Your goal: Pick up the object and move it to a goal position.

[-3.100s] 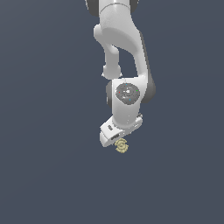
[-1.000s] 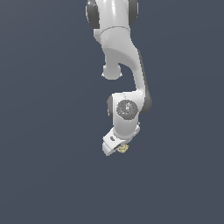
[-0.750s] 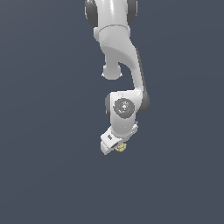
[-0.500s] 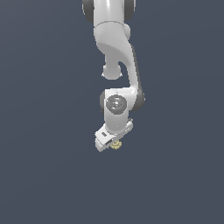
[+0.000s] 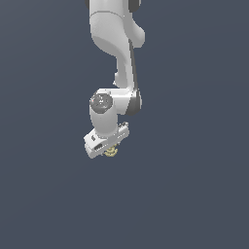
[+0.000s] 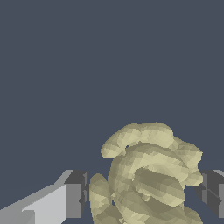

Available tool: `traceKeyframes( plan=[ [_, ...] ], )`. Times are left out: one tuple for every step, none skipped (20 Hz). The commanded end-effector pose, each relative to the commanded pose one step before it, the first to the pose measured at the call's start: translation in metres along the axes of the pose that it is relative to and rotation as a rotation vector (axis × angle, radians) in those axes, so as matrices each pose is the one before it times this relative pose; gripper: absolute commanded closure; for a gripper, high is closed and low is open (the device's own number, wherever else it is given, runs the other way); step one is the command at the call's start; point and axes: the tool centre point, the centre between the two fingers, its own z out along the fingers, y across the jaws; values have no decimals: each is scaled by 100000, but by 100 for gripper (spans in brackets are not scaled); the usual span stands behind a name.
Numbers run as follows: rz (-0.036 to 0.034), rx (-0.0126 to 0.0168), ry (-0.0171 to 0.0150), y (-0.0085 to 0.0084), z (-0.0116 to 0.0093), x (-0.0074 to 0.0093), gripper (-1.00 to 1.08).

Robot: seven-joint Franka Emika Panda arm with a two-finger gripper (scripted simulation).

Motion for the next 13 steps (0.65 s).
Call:
traceKeyframes(
  plan=[
    [-94, 1, 25, 954, -408, -1682, 108],
    [0, 0, 0, 314, -125, -519, 108],
    [0, 0, 0, 270, -108, -446, 108],
    [0, 0, 0, 228, -91, -373, 108],
    [0, 0, 0, 188, -73, -299, 108],
    [0, 0, 0, 147, -57, -226, 108],
    [0, 0, 0, 108, -40, -153, 108],
    [0, 0, 0, 69, -23, -80, 108],
    [0, 0, 0, 30, -6, -7, 108],
    [0, 0, 0, -9, 11, 65, 108],
    [0, 0, 0, -46, 26, 132, 108],
    [0, 0, 0, -44, 23, 108, 108],
    [0, 0, 0, -16, 8, 38, 108]
  ],
)
